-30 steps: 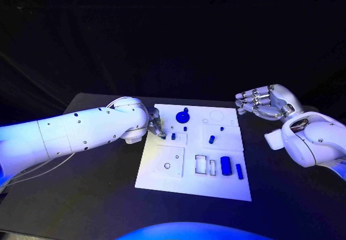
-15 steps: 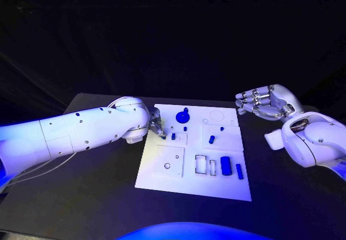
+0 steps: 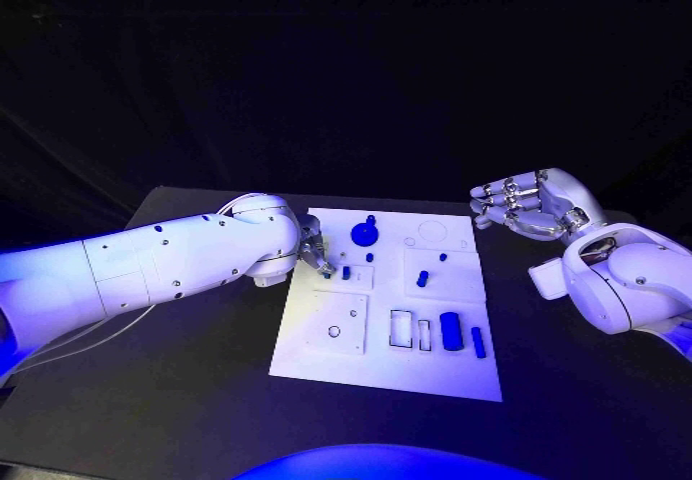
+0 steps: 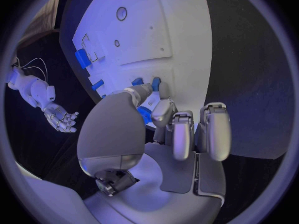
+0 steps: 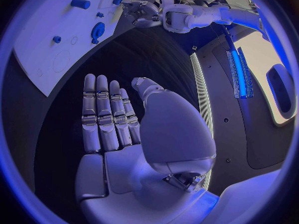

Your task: Assemble the parts on the task board

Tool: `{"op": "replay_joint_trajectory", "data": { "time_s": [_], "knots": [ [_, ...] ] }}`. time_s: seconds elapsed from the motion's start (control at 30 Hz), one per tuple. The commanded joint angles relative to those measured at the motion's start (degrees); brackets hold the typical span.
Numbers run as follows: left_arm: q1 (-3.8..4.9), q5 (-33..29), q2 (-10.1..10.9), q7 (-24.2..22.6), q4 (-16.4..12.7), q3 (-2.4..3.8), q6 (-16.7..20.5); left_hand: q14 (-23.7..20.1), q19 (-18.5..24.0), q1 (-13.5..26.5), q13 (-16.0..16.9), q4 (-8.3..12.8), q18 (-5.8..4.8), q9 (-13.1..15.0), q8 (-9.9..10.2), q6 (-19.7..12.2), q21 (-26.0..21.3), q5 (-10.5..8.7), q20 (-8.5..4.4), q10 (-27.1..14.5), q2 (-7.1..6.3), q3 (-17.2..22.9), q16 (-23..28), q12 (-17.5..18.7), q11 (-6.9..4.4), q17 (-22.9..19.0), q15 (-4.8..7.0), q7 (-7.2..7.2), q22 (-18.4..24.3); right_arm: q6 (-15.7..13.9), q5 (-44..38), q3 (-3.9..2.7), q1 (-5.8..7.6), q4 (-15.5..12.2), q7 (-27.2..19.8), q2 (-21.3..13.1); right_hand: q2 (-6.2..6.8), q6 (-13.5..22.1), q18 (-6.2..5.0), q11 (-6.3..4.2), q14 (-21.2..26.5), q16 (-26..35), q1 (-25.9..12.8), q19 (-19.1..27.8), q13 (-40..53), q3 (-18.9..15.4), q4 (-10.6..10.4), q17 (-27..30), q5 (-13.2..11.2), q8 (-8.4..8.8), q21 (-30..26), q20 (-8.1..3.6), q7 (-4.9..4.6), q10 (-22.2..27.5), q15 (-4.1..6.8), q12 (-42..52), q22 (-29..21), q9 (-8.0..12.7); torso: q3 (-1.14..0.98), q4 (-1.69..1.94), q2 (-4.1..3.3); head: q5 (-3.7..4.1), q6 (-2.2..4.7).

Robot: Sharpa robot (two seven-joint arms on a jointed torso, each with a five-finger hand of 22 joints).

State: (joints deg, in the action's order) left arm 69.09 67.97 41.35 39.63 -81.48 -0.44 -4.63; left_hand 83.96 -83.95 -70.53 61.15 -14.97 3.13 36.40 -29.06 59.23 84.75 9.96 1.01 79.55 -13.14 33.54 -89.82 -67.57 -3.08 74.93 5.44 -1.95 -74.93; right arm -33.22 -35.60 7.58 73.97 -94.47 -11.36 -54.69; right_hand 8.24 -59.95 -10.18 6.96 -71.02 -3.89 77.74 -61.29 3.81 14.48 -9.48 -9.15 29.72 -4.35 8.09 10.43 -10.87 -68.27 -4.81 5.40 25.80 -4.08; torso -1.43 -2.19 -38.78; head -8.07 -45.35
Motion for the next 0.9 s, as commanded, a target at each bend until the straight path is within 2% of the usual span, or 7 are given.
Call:
{"op": "replay_joint_trajectory", "data": {
  "time_s": [0.03, 0.3, 0.43, 0.63, 0.9],
  "knots": [
    [-0.2, -0.8, -0.2, 0.9, 0.2, -0.13, -1.7, 6.0, -0.1, 0.7, 0.1, -0.3, -0.8, 0.1, -0.2, 1.6, 0.1, -0.18, -0.21, 0.0, 0.11, -0.8, -0.2, -0.3, -0.04, 15.1, 0.41, 1.35, -5.5, 0.4, -0.2, -0.01, -0.04, 0.0, -0.6, 0.0, -0.09, 0.2, -0.19, 0.42, 0.5, 0.3, -0.7, -0.1, -0.1, 0.2, 0.2, 0.1, 0.2, 0.35, -0.3, 0.38, -0.16, 0.0, -0.04, -0.3, -0.1, 0.0, 0.02, 0.04, -0.01, 0.09, -0.08],
    [-0.2, -0.8, -0.5, 1.1, 0.9, -0.13, -1.2, 6.0, 0.0, 1.3, 0.2, -1.5, -0.78, 0.1, 0.1, 1.9, 0.1, -0.19, -0.31, -0.1, 0.98, -5.5, -0.2, -0.1, -0.04, 15.1, 0.48, 1.33, -5.5, 0.4, -0.1, -0.01, -0.05, 0.0, -0.6, 0.0, -0.07, 0.2, -0.19, 0.43, 0.5, 0.3, -0.8, -0.1, -0.1, 0.2, 0.1, 0.1, 0.3, 0.36, -0.3, 0.39, -0.17, 0.0, -0.04, -0.3, -0.1, 0.0, 0.03, 0.03, -0.01, 0.07, -0.04],
    [-0.19, -0.8, -0.5, 1.1, 1.3, -0.13, -1.0, 6.0, 0.0, 1.8, 0.2, -1.6, -0.77, 0.0, 0.3, 1.9, 0.0, -0.17, -0.3, -0.2, 1.46, -7.7, -0.2, 0.0, 0.0, 15.1, 0.45, 1.31, -5.4, 0.4, -0.1, -0.01, -0.06, 0.0, -0.6, 0.0, -0.07, 0.2, -0.19, 0.43, 0.5, 0.3, -0.8, -0.1, -0.1, 0.2, 0.1, 0.1, 0.3, 0.36, -0.3, 0.39, -0.17, 0.0, -0.04, -0.3, -0.1, 0.0, 0.04, 0.01, 0.02, 0.11, -0.01],
    [-0.19, -0.9, -0.4, 1.2, 1.7, -0.12, -0.8, 6.0, 0.0, 4.1, 0.0, -1.8, -0.75, -0.2, 0.8, 2.1, -0.1, -0.08, -0.23, -0.5, 2.6, -13.8, -0.2, 0.4, 0.1, 15.1, 0.37, 1.18, -5.4, 0.5, -0.1, -0.01, -0.07, 0.0, -0.6, 0.0, -0.07, 0.2, -0.19, 0.43, 0.5, 0.3, -0.8, -0.1, -0.1, 0.2, 0.1, 0.1, 0.3, 0.36, -0.3, 0.39, -0.17, 0.0, -0.04, -0.3, -0.1, 0.0, 0.03, 0.05, 0.0, 0.18, 0.12],
    [-0.19, -1.2, 0.1, 0.9, 1.4, -0.07, 0.5, 6.0, 0.0, 5.5, -0.1, -1.9, -0.72, -0.4, 1.1, 2.3, -0.2, 0.0, -0.21, -0.7, 3.66, -17.8, -0.2, 0.5, 0.16, 15.1, 0.34, 1.12, -5.3, 0.5, -0.1, -0.01, -0.11, 0.0, -0.6, -0.1, -0.03, 0.2, -0.19, 0.46, 0.6, 0.3, -0.9, -0.1, -0.1, 0.1, 0.1, 0.2, 0.3, 0.37, -0.4, 0.41, -0.21, 0.1, -0.07, -0.4, -0.2, 0.1, 0.04, 0.0, -0.02, 0.27, 0.23]
  ]
}}
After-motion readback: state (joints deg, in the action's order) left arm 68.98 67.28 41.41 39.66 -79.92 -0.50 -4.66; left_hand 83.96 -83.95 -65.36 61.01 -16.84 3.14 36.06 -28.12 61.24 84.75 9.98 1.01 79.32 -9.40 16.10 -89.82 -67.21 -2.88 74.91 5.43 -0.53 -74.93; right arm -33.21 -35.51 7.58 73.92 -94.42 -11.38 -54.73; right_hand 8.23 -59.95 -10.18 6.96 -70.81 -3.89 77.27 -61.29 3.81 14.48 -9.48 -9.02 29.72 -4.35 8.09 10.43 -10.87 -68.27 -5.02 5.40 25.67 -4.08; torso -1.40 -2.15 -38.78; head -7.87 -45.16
